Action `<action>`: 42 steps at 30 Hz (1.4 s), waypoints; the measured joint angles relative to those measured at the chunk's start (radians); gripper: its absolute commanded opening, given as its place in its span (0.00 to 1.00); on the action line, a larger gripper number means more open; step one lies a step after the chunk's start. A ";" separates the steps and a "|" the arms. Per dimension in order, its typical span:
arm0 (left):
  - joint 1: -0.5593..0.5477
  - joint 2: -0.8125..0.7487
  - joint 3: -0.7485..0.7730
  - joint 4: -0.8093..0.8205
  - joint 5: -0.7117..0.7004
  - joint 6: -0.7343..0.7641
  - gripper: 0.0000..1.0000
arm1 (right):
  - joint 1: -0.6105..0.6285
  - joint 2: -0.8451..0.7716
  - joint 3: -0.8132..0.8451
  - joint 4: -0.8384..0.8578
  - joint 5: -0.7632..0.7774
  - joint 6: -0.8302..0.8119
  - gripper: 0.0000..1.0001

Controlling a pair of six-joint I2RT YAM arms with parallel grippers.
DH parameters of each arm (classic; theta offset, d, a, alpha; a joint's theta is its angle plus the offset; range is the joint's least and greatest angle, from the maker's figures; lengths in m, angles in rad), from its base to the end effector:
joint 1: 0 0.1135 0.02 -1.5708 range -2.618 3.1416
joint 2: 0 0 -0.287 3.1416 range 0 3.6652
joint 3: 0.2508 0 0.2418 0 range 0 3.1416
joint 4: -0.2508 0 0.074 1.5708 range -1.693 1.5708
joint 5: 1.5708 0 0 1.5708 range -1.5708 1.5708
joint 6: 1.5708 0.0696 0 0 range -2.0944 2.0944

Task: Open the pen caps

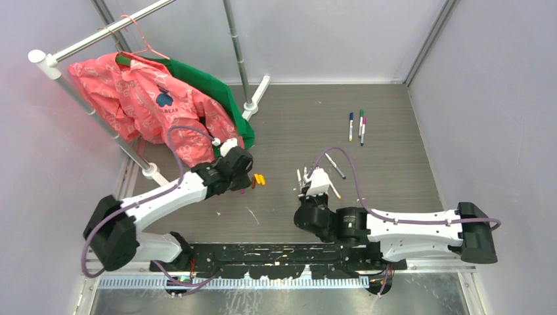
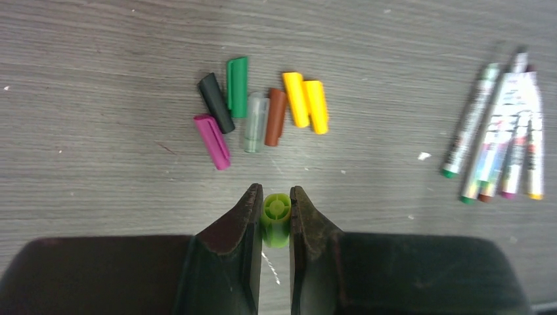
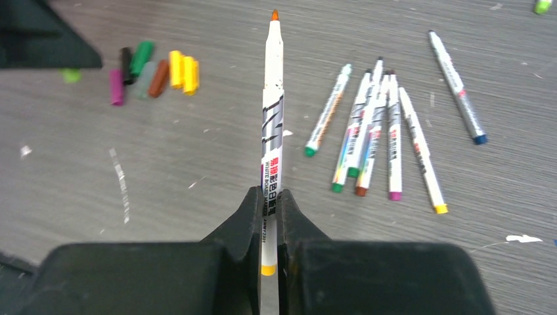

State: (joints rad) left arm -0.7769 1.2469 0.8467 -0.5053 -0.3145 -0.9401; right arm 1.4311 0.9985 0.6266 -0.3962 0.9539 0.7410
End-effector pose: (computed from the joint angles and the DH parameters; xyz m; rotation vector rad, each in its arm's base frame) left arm 0.1964 -0.1629 0.2393 -0.3335 2.4311 -0.3868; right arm 0.0822 0.1771 0.2462 -0.2568 1.9773 0.2623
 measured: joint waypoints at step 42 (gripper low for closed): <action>0.025 0.498 0.213 0.042 -0.081 0.137 0.16 | -0.668 0.349 0.045 0.042 -0.468 -0.240 0.16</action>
State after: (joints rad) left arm -0.7521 1.7451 1.0599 -0.4629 -0.3958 -0.8028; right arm 0.7635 1.3472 0.6720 -0.3546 0.4858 0.5011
